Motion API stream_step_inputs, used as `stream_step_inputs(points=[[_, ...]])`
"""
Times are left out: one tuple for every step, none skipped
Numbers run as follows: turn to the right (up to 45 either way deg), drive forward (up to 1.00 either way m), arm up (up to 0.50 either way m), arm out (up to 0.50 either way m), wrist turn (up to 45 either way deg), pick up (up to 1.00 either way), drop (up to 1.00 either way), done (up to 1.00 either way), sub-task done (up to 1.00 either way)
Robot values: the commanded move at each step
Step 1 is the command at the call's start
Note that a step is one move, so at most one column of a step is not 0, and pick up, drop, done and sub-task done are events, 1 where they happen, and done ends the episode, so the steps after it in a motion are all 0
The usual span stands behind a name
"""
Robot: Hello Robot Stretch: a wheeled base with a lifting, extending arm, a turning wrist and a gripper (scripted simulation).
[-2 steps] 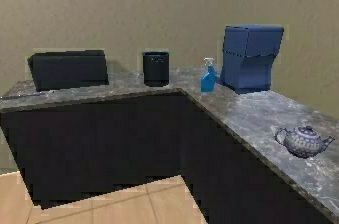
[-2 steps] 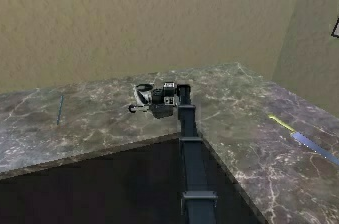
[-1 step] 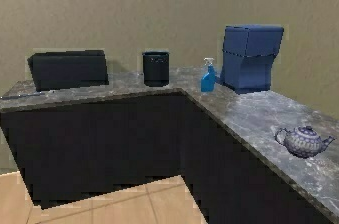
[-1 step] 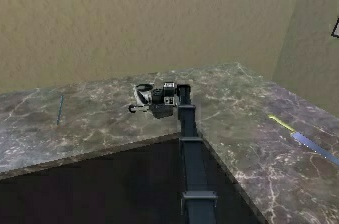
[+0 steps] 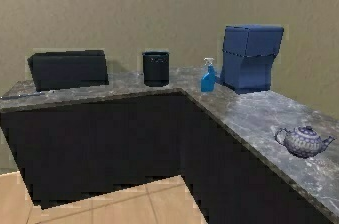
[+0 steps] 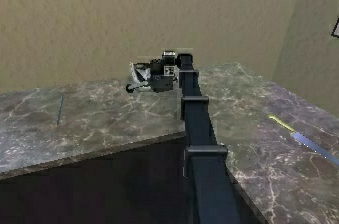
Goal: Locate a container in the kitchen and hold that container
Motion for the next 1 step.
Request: stream_step_inputs(points=[[0.0,0.0,0.0,0.0,0.0,0.0,0.0,1.0,0.0]])
